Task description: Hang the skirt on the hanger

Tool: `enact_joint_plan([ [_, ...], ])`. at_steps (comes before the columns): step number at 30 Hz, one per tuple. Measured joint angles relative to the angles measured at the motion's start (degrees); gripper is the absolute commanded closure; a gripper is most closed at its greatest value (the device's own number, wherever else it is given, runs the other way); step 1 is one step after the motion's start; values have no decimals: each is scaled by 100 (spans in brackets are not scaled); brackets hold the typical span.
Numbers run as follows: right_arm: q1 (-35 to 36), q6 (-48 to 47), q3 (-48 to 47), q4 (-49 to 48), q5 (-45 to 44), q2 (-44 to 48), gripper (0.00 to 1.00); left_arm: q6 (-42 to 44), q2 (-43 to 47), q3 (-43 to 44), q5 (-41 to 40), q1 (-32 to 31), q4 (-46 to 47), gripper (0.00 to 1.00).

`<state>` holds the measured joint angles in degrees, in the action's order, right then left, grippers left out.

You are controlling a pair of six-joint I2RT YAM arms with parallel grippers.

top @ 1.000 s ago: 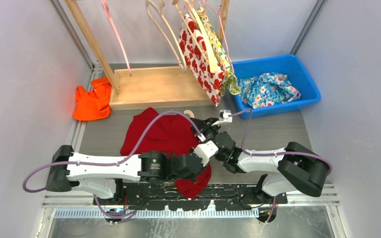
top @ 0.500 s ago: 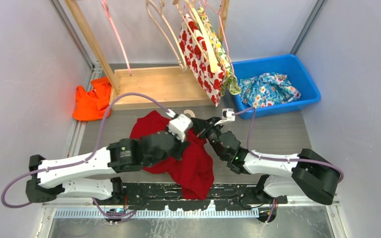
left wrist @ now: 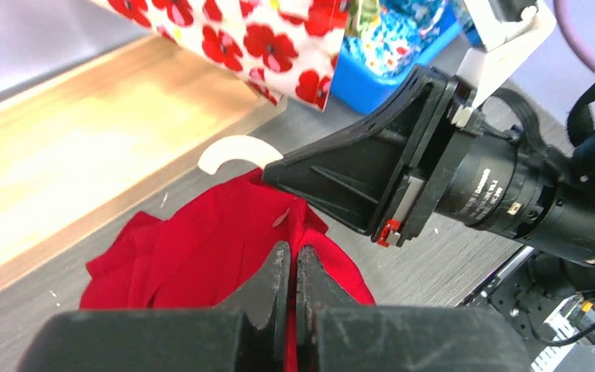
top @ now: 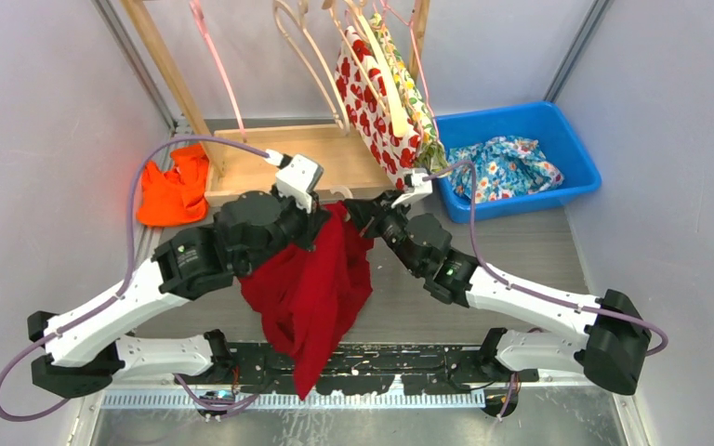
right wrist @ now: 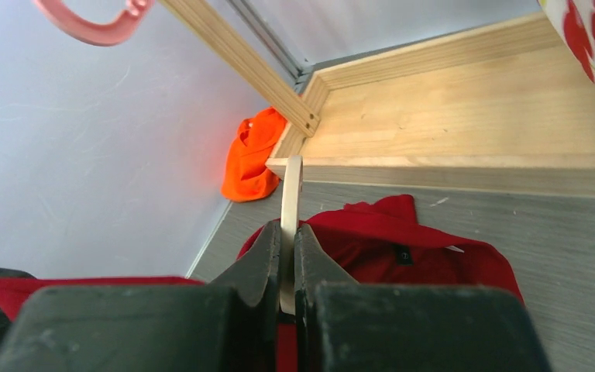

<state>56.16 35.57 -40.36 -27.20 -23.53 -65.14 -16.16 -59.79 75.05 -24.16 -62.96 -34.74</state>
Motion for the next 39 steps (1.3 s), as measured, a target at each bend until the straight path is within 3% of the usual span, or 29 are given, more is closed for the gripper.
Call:
enact_joint_plan([
  [7,-9,-278,-966,673,415,-24,99,343,-162,1038,4,9,-319,100],
  [13,-9,-455,-1510,872,579,-317,99,472,-37,1082,-155,11,-413,100],
  [27,-214,-636,-2494,986,1453,-1180,99,98,1021,-748,-824,37,-249,100],
  [34,-509,-634,-2785,1062,1864,-1311,99,157,1115,-1215,-1652,37,422,100],
  [39,-649,-643,-2789,1233,2166,-1309,99,157,1493,-2168,-2048,37,1178,100],
])
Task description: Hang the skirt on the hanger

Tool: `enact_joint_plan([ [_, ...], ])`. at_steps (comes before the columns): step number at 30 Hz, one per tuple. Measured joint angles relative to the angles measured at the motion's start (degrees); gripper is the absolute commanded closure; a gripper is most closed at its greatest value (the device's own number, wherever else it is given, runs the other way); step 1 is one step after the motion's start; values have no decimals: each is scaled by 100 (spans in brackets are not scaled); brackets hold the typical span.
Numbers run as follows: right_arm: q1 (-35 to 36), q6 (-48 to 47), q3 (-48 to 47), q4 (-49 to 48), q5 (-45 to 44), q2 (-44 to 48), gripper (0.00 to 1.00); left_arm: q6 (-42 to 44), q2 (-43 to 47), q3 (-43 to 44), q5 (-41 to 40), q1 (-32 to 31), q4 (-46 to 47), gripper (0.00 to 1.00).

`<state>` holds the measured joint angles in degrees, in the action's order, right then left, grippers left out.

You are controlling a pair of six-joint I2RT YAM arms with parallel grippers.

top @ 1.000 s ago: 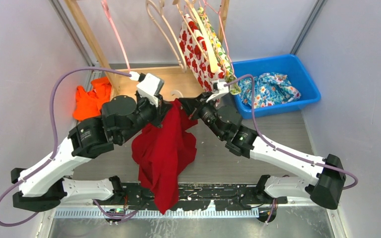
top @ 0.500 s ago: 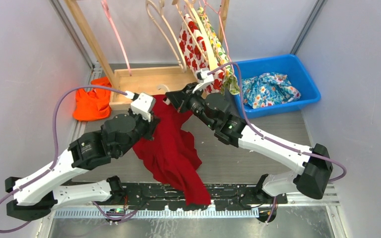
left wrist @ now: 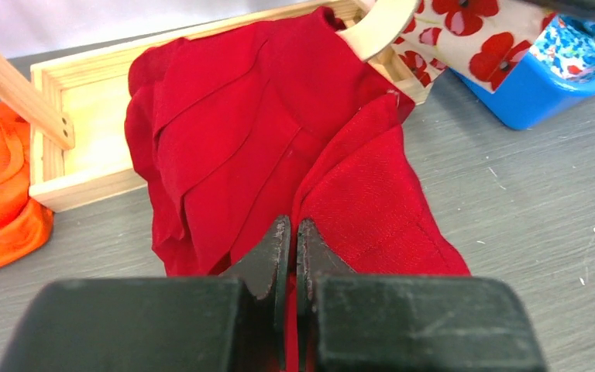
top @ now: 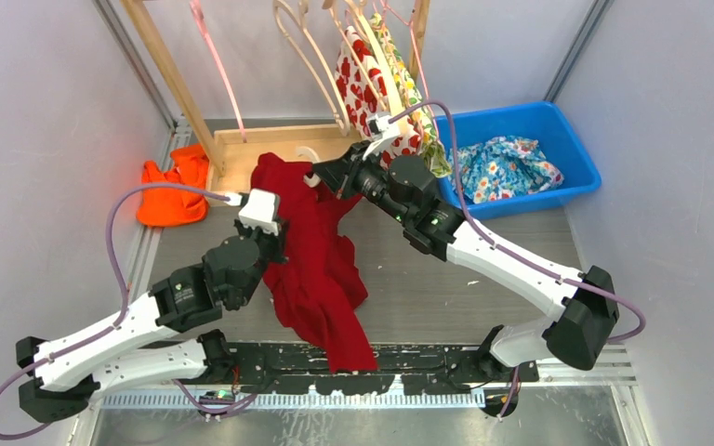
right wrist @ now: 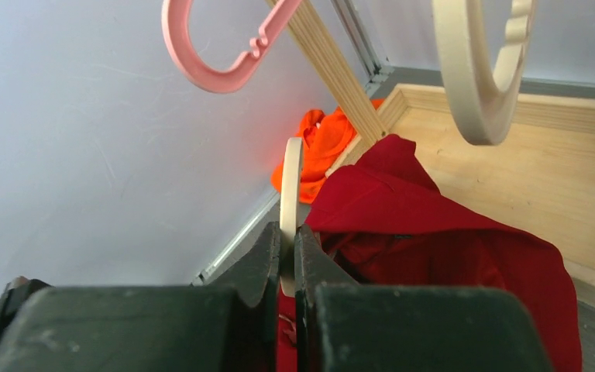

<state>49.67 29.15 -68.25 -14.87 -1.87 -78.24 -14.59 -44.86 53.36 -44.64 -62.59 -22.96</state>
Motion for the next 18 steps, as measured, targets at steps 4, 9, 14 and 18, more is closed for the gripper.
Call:
enact_joint_plan([
  [4,-131,-24,0,361,278,79,99,-101,348,-634,-227,0,302,100],
  [9,-216,-72,-188,870,481,212,99,-332,546,-723,-485,0,297,100],
  [14,-219,-223,-841,1478,634,212,99,-551,697,-730,-577,2,299,100],
  [18,-219,-332,-1303,1762,752,210,99,-706,807,-765,-640,4,304,100],
])
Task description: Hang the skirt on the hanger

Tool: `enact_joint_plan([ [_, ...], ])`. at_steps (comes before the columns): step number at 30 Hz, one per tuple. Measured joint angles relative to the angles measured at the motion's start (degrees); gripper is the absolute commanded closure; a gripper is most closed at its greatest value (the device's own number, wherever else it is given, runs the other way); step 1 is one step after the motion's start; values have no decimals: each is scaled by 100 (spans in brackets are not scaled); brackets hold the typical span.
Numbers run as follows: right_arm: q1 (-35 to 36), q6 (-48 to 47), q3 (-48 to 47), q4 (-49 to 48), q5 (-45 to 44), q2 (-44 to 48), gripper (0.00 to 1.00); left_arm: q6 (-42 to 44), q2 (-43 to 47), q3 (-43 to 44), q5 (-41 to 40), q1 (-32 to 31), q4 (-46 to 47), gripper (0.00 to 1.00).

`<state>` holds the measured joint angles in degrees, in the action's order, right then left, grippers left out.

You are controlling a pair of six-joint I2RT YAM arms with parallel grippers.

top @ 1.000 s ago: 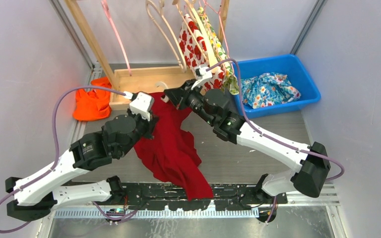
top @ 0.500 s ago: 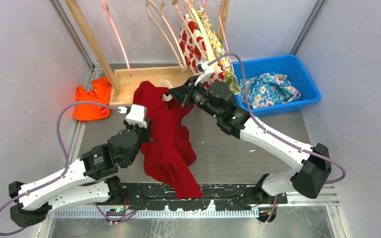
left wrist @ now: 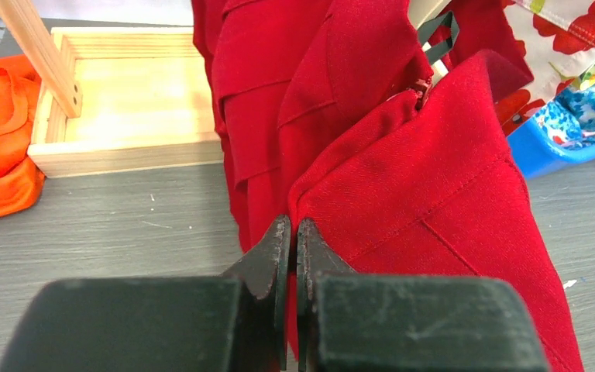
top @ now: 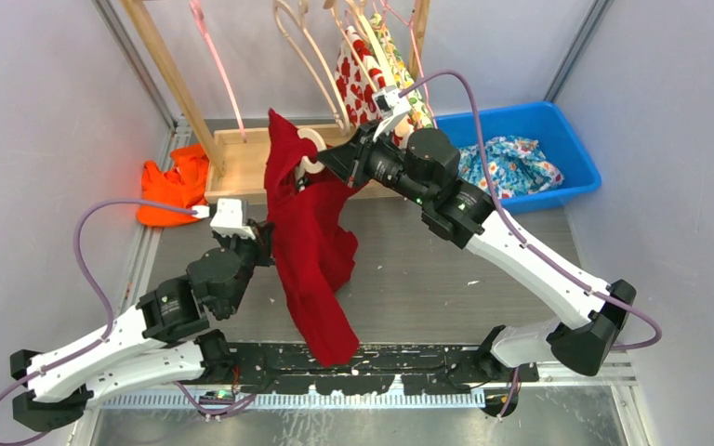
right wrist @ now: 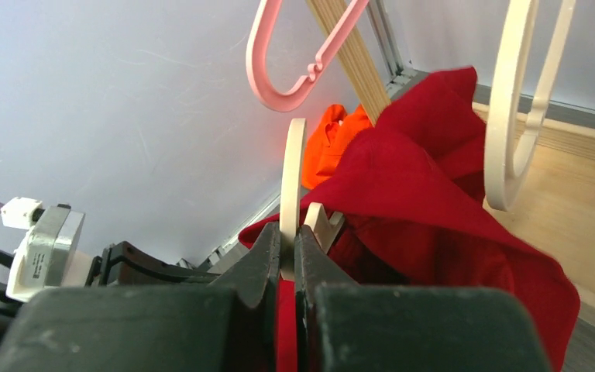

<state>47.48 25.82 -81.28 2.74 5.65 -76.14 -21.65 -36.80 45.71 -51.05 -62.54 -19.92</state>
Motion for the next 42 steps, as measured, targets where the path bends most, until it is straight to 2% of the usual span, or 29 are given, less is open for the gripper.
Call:
enact_joint_plan([
  [8,-15,13,-9,52,232,-28,99,-162,267,-175,4,7,-22,100],
  [16,-162,0,-22,295,684,-245,99,-511,92,-575,470,24,66,99],
  [22,-273,-127,-435,780,1088,-627,99,-737,-153,-791,850,35,267,86],
  [27,-291,-269,-581,977,1209,-640,99,-798,-9,-756,957,44,210,75],
  [42,-297,-579,-704,1360,1154,-588,99,-798,535,-103,964,70,-315,74],
])
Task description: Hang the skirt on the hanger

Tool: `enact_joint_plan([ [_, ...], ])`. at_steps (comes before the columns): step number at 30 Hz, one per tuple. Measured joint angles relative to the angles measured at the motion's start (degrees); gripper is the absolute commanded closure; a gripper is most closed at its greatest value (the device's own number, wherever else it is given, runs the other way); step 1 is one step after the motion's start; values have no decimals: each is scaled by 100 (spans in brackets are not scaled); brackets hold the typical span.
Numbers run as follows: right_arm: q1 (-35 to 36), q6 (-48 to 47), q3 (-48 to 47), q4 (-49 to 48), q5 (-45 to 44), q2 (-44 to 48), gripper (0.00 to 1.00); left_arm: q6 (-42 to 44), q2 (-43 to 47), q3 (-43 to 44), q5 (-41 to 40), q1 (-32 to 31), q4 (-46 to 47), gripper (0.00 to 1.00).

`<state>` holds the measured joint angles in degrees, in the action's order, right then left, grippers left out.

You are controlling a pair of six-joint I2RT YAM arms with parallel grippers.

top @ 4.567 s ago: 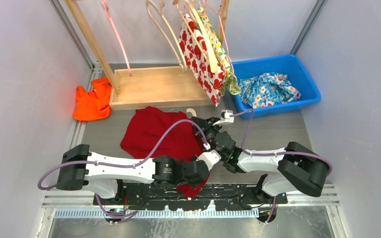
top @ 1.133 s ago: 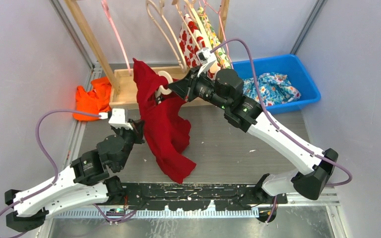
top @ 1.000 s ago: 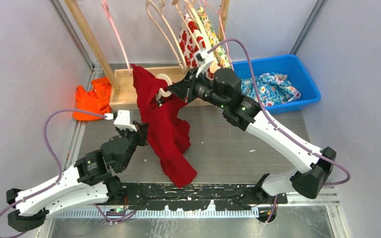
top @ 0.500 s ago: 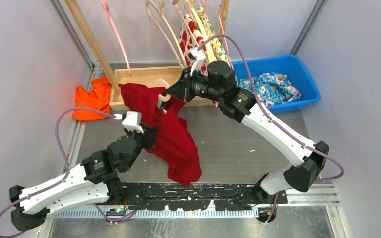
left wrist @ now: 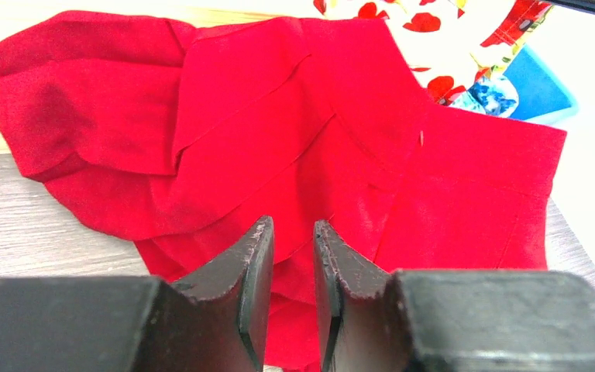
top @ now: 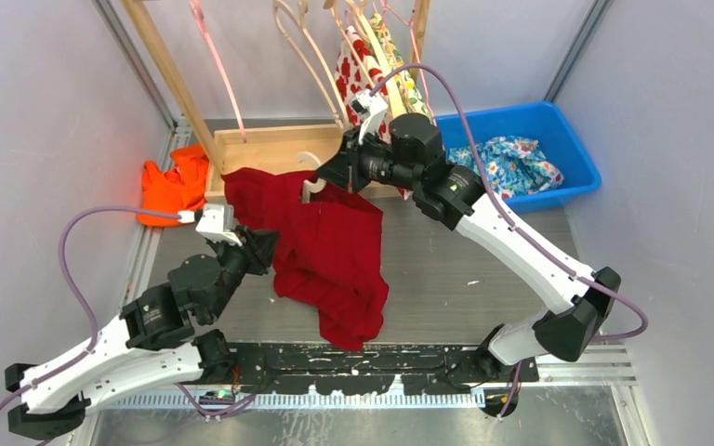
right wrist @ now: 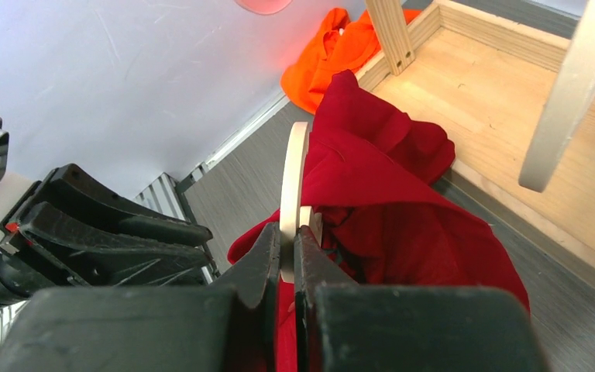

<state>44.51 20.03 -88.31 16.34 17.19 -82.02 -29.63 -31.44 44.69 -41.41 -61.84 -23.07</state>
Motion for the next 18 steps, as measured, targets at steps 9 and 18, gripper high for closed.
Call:
enact_joint_plan([
  [9,-74,-192,-267,293,-125,203,99,-26,334,37,-457,0,-450,69],
  [18,-264,-127,-442,367,-52,422,99,-625,457,393,-1460,0,-1700,67],
])
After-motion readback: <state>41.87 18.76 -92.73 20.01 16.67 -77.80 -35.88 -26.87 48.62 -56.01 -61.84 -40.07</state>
